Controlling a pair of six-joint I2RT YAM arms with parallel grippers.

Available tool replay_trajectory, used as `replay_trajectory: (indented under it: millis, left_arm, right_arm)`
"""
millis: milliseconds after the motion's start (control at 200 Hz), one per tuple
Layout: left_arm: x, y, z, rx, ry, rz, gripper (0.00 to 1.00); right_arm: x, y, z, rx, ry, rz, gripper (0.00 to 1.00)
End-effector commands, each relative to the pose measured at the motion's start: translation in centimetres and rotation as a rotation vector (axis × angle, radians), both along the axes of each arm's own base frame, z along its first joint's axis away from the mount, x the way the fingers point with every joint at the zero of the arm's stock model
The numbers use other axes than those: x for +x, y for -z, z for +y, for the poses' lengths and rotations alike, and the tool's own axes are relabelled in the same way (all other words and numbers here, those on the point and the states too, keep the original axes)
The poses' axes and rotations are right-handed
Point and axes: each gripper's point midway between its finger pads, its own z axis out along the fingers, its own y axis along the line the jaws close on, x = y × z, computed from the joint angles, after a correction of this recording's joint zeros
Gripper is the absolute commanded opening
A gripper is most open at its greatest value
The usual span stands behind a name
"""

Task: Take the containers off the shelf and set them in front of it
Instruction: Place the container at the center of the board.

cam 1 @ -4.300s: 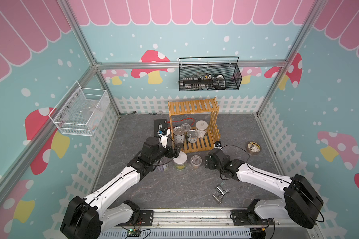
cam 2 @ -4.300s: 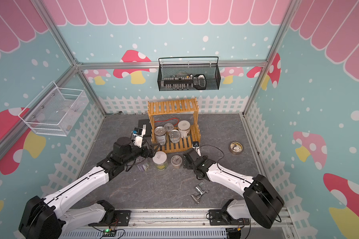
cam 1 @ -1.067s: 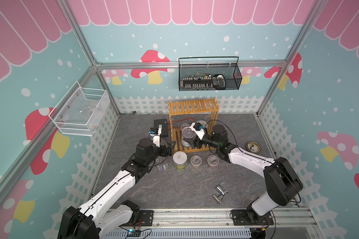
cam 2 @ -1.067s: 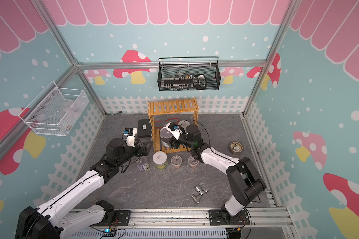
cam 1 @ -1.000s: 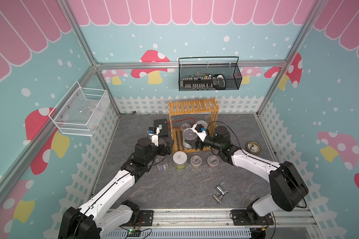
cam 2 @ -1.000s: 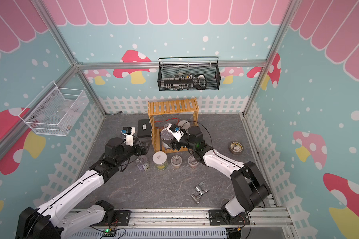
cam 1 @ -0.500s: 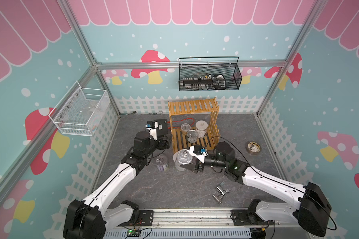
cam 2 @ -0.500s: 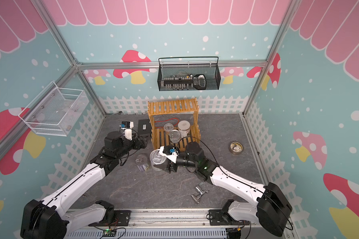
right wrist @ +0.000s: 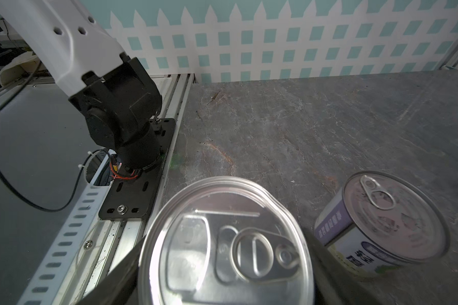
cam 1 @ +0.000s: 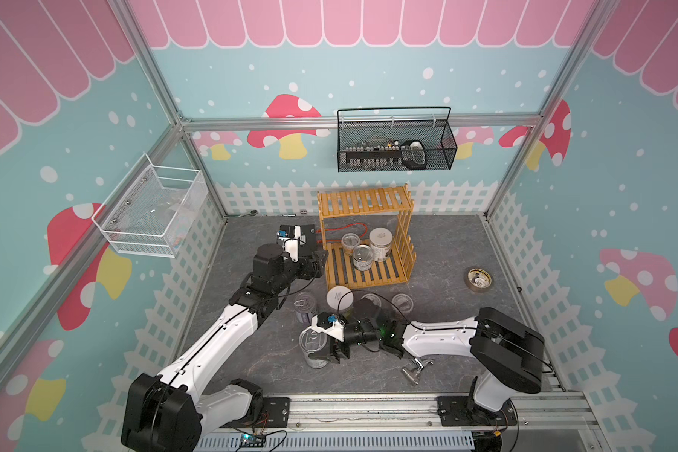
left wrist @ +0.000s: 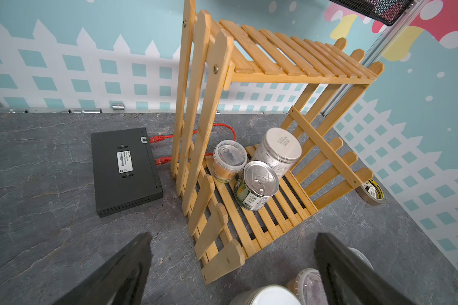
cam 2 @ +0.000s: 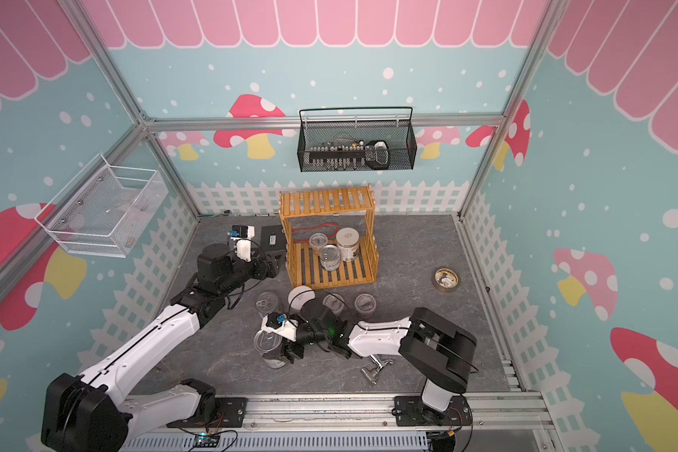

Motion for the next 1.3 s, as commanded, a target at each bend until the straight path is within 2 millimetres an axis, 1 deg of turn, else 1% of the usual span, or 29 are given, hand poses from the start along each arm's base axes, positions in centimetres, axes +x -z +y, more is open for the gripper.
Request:
replay_trajectory:
  millis: [0, 115, 225, 360, 450, 540, 605, 700, 735, 806, 891, 981, 1081, 1166, 1296]
  left_arm:
    - [0.2, -0.9, 0.1, 0.009, 0.011, -0.026, 0.99]
    - [0.1, -0.6, 0.1, 0.008, 0.014, -0.019, 0.99]
    - [0.0, -0.6, 0.2, 0.006, 0.016, -0.020, 0.99]
    - [-0.1, -0.5, 0.3, 0.009, 0.014, -0.019, 0.99]
    - [-0.2, -0.3, 0.2, 0.008, 0.016, -0.015, 0.99]
    - [-0.2, -0.3, 0.3, 0.011, 0.016, -0.015, 0.99]
    - [-0.2, -0.3, 0.2, 0.010, 0.017, -0.016, 0.99]
    - [-0.1, -0.1, 0.1, 0.010, 0.021, -0.011, 0.99]
    - [-0.1, -0.1, 0.1, 0.010, 0.021, -0.012, 0.99]
    - [-0.1, -0.1, 0.2, 0.010, 0.022, -0.010, 0.99]
    - [-0.1, -0.2, 0.2, 0.009, 0.022, -0.012, 0.99]
    - [-0.1, -0.3, 0.2, 0.009, 0.020, -0.013, 0.99]
    - [-0.1, -0.3, 0.3, 0.009, 0.018, -0.013, 0.99]
    - [-0.1, -0.3, 0.3, 0.007, 0.018, -0.015, 0.99]
    - [-0.1, -0.1, 0.3, 0.009, 0.020, -0.010, 0.99]
  right_arm:
    - [1.3, -1.7, 1.9, 0.075, 0.036, -0.046, 0.58]
    - [1.5, -0.5, 2.8, 0.058, 0.048, -0.047, 0.58]
    - [2.0, 0.0, 3.4, 0.060, 0.057, -0.053, 0.58]
    - [1.9, 0.5, 4.3, 0.057, 0.045, -0.050, 0.59]
    - [1.9, 0.8, 4.4, 0.051, 0.043, -0.050, 0.61]
    - [1.9, 1.1, 4.2, 0.042, 0.047, -0.051, 0.64]
    - [1.9, 1.2, 4.1, 0.036, 0.049, -0.052, 0.71]
    - [2.0, 0.8, 3.9, 0.043, 0.054, -0.056, 0.88]
    - [2.0, 0.6, 3.8, 0.049, 0.058, -0.057, 0.98]
    - [2.1, -0.2, 3.5, 0.063, 0.073, -0.073, 0.99]
    - [2.2, -1.4, 2.9, 0.071, 0.093, -0.098, 0.99]
    - [2.1, -2.5, 1.6, 0.076, 0.117, -0.116, 0.99]
    - [2.7, -3.2, -1.0, 0.069, 0.185, -0.136, 0.99]
    - [3.8, -3.8, -3.5, 0.066, 0.258, -0.143, 0.99]
    - [5.4, -4.6, -5.9, 0.050, 0.337, -0.165, 0.99]
